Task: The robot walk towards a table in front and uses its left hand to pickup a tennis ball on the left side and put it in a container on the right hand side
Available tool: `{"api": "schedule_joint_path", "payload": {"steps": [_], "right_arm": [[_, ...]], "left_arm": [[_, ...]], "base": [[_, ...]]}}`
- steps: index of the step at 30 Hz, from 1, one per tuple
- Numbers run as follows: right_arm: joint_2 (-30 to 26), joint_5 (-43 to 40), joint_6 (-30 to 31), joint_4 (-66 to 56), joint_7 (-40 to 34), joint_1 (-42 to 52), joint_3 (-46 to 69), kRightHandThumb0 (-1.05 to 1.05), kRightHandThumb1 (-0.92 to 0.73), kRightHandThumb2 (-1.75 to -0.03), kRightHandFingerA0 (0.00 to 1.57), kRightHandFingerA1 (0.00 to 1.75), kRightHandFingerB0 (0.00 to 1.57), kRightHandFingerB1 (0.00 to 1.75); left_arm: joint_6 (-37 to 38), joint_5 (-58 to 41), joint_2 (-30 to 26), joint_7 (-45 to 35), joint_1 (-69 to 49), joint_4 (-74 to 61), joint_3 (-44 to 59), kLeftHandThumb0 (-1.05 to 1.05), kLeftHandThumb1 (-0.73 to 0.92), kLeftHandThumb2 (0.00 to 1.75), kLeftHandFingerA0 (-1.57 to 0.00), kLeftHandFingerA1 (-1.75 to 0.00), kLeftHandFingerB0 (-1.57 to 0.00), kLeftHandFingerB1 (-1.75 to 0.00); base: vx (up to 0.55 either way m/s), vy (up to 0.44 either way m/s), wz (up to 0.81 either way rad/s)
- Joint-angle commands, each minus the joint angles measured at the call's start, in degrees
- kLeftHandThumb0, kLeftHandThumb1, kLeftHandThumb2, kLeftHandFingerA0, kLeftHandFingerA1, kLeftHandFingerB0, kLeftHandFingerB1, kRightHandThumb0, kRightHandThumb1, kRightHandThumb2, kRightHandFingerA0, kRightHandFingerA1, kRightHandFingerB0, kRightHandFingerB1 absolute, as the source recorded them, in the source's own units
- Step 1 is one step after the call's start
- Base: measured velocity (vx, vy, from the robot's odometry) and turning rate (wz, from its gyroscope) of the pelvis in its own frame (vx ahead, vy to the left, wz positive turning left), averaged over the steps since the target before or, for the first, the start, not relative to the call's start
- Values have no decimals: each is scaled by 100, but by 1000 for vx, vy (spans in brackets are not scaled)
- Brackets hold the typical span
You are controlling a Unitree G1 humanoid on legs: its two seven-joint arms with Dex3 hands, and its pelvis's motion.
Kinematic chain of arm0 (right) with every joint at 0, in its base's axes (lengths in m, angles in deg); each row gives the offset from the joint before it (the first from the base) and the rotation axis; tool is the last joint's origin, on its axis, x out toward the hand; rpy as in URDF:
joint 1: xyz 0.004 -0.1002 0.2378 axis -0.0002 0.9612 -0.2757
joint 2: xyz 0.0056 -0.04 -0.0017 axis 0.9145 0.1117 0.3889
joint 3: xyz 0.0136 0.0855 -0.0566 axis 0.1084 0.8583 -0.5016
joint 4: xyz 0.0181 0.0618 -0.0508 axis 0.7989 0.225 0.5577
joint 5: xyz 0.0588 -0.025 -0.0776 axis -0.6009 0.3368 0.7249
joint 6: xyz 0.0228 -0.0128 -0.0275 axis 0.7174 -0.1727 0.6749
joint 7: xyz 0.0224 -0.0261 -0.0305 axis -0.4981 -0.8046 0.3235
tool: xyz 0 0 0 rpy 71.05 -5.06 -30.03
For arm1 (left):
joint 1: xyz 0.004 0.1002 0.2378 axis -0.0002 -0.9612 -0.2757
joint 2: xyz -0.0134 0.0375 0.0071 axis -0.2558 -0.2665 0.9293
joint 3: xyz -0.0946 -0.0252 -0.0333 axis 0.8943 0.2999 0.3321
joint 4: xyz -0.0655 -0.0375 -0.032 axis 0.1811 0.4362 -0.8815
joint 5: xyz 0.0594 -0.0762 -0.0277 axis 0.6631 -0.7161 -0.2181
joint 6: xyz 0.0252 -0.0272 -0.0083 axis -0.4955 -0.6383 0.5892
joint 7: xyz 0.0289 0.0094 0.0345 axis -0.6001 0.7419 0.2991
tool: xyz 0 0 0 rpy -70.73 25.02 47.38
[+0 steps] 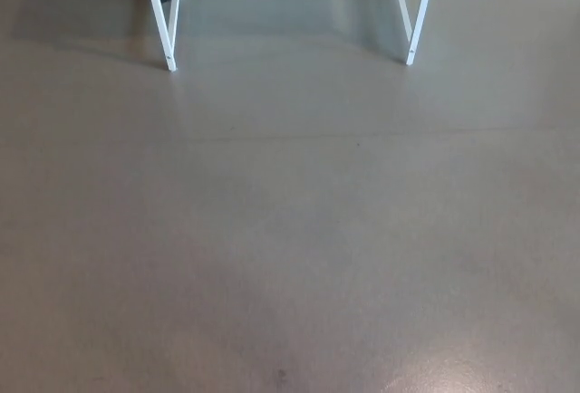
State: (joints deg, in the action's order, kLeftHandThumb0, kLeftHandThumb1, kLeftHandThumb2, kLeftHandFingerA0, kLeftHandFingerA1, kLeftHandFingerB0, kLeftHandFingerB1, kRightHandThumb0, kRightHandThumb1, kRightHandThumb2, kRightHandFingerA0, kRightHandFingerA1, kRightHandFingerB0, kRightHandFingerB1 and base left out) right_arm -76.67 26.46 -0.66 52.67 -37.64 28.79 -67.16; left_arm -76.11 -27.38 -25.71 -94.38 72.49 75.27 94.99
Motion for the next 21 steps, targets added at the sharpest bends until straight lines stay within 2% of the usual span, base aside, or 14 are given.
{"api": "schedule_joint_path", "payload": {"steps": [1,5,12,13,14,15,18,19,20,21], "right_arm": [[-89,-168,-448,173,210,63,83,-72,-31,-69,59,53,43,44],[-103,-168,-510,272,201,112,98,-74,-31,-69,60,51,46,45],[-81,-246,-562,359,263,79,156,-70,-31,-69,59,52,46,47],[-79,-260,-539,356,276,58,165,-67,-37,-53,61,47,49,41],[-78,-268,-530,357,282,48,169,-67,-37,-53,61,47,49,41],[-76,-225,-540,360,219,54,140,-73,-31,-69,59,51,45,46],[-96,-211,-575,388,233,52,126,-72,-31,-70,59,52,46,47],[-103,-184,-585,415,201,41,107,-80,-34,-70,60,50,41,41],[-107,-173,-592,431,187,35,99,-80,-34,-70,60,50,41,41],[-97,-182,-597,406,179,45,100,-69,-39,-53,63,47,51,41]], "left_arm": [[352,-228,-126,-256,-44,95,42,-16,26,51,-70,-69,-59,-61],[350,-243,-148,-312,-44,158,1,-15,30,49,-65,-64,-58,-58],[433,-254,-130,-264,-76,140,-31,-13,30,49,-66,-65,-59,-58],[414,-277,-129,-285,-58,134,-20,-15,28,51,-66,-67,-58,-60],[408,-288,-129,-295,-49,133,-16,-15,28,51,-66,-67,-58,-60],[332,-337,-133,-353,-41,101,8,-9,30,49,-65,-66,-59,-59],[394,-263,-144,-300,-66,71,-57,-12,30,49,-67,-65,-60,-58],[407,-245,-154,-289,-65,80,-81,-12,31,49,-67,-64,-59,-58],[414,-243,-160,-282,-65,85,-97,-12,31,49,-67,-64,-59,-58],[444,-237,-175,-293,-64,105,-119,-15,31,49,-67,-64,-59,-58]], "base": [[0,0,0],[0,0,0],[0,0,0],[0,0,0],[2,-1,-34],[0,0,0],[-67,40,21],[-122,53,20],[-112,75,-2],[4,-11,-9]]}}
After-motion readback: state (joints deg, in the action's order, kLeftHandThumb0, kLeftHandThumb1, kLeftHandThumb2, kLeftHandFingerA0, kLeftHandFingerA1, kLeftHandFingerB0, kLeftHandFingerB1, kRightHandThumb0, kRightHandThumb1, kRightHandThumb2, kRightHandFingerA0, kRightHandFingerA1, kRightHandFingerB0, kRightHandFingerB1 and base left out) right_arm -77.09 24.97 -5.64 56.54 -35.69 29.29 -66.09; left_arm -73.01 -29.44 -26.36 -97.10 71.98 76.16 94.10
